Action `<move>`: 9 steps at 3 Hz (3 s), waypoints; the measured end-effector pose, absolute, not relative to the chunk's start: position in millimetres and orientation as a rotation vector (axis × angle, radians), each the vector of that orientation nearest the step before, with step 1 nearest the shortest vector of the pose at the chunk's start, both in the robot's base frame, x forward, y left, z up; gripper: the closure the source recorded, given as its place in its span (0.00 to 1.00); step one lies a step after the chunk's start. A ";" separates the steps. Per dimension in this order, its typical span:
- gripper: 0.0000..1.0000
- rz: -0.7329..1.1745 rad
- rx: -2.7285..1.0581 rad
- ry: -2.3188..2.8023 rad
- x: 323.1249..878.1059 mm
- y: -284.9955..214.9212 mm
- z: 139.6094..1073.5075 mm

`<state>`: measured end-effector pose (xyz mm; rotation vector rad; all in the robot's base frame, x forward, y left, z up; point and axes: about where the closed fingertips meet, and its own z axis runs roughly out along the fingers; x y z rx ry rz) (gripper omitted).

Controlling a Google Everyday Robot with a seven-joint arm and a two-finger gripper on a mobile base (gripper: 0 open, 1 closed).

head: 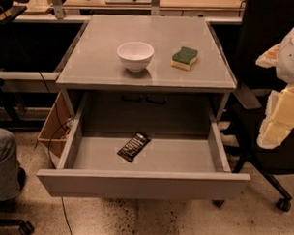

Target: Pick rxbar chocolate from top drawer and place on counter

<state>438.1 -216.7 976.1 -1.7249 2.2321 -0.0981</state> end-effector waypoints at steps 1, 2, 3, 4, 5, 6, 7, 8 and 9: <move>0.00 -0.098 -1.725 2.232 438.2 -216.6 976.1; 0.00 -0.089 -1.745 2.201 448.6 -207.8 961.7; 0.00 -0.034 -1.758 2.195 473.5 -190.8 920.6; 0.00 0.030 -1.740 2.199 501.1 -173.4 869.0; 0.00 0.091 -1.709 2.201 524.8 -147.9 820.0; 0.00 0.149 -1.667 2.190 543.5 -116.7 781.7; 0.00 0.222 -1.588 2.171 553.8 -84.5 750.1; 0.00 0.226 -1.580 2.172 554.7 -82.0 748.6; 0.00 0.256 -1.527 2.178 560.9 -63.8 738.3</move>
Offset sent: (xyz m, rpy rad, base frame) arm 0.0263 0.0207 -0.0415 0.0220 0.0026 0.0653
